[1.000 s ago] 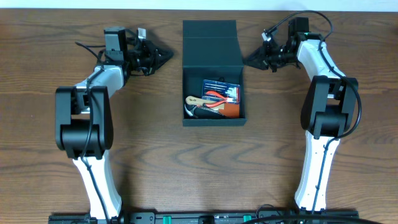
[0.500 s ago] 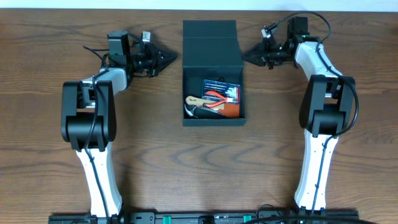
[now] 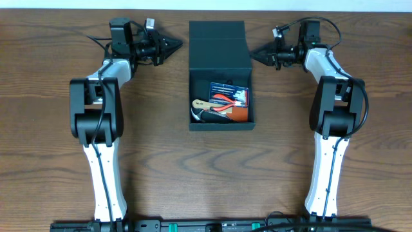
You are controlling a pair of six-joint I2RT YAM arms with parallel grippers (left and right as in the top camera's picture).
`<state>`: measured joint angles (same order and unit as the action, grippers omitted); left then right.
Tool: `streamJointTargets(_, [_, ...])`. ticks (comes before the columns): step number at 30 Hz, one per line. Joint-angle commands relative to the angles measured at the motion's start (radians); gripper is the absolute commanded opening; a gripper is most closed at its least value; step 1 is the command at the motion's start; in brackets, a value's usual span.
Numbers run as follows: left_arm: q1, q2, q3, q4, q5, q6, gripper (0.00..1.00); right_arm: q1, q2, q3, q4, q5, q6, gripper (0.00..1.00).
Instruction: Pack container
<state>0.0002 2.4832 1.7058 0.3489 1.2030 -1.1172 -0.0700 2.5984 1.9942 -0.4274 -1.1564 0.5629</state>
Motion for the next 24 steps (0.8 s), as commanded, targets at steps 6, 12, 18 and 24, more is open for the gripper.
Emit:
streamJointTargets(6, [0.006,0.061,0.044,-0.004,0.074,-0.067,0.05,-0.004,0.013,0.000,0.031,-0.082,0.072,0.01])
streamJointTargets(12, [0.006,0.061,0.044,-0.045,0.097,-0.054,0.06,-0.005,0.015,0.000,-0.028,-0.050,0.060,0.01])
streamJointTargets(18, [0.006,0.061,0.044,-0.055,0.108,-0.035,0.05,-0.023,0.021,0.000,-0.094,-0.018,-0.004,0.01])
streamJointTargets(24, [0.006,0.061,0.044,-0.056,0.110,-0.017,0.06,-0.047,0.021,0.000,-0.097,-0.016,-0.004,0.01])
